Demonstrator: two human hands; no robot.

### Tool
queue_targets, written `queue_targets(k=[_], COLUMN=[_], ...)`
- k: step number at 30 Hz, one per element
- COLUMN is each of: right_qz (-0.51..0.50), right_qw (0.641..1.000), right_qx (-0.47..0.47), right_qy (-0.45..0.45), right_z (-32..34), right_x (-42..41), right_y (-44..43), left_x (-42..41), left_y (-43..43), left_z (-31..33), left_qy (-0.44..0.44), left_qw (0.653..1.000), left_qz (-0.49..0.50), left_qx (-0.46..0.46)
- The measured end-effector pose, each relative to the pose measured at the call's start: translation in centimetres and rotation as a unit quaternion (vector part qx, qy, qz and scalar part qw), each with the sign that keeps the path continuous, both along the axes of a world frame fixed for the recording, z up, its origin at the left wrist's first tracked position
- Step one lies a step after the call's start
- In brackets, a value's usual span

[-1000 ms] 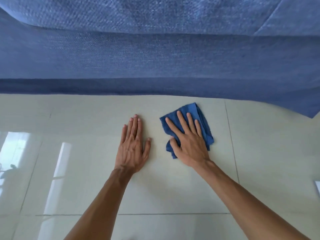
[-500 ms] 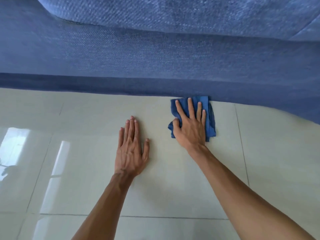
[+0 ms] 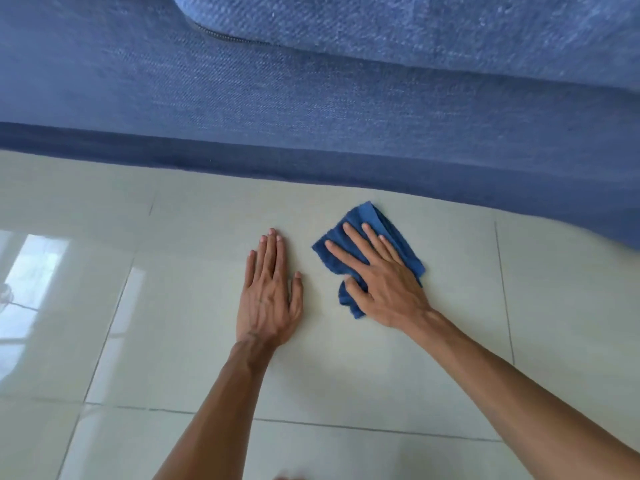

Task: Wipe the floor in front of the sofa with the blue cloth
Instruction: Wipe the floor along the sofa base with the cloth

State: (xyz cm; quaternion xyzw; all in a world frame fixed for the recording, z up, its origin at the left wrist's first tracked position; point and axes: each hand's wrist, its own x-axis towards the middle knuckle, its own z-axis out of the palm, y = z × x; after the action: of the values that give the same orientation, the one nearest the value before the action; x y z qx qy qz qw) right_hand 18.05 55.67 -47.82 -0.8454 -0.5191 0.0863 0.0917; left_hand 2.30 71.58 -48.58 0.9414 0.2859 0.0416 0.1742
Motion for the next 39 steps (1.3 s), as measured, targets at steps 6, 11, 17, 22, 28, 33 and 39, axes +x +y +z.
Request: queue_targets(k=[6, 11, 17, 22, 28, 33, 39], right_qz=[-0.161, 0.006, 0.009, -0.188, 0.000, -0.097, -0.267], right_qw=[0.987, 1.000, 1.000, 0.982, 1.000, 0.995, 0.964], right_qx=[-0.003, 0.000, 0.006, 0.012, -0.018, 0.002, -0.003], right_qy=[-0.005, -0.015, -0.007, 0.003, -0.004, -0.008, 0.001], right_z=[-0.1, -0.2, -0.5, -0.4, 0.1, -0.8, -0.4], right_x=[-1.2, 1.7, -2.2, 0.7, 0.2, 1.9, 0.7], right_y=[7.6, 2.8, 2.7, 6.0, 2.1, 1.3, -1.2], left_x=[0.3, 0.3, 0.2, 0.4, 0.2, 0.1, 0.1], left_y=[-0.1, -0.3, 0.2, -0.2, 0.0, 0.0, -0.8], left_z=[-0.3, -0.2, -0.2, 0.1, 0.0, -0.2, 0.1], left_qy=[-0.011, -0.028, -0.028, -0.023, -0.018, -0.005, 0.014], left_qw=[1.000, 0.999, 0.999, 0.998, 0.999, 0.999, 0.999], left_qz=[0.025, 0.043, 0.039, 0.048, 0.044, 0.035, 0.035], left_qx=[0.009, -0.009, -0.020, -0.017, -0.018, -0.012, -0.002])
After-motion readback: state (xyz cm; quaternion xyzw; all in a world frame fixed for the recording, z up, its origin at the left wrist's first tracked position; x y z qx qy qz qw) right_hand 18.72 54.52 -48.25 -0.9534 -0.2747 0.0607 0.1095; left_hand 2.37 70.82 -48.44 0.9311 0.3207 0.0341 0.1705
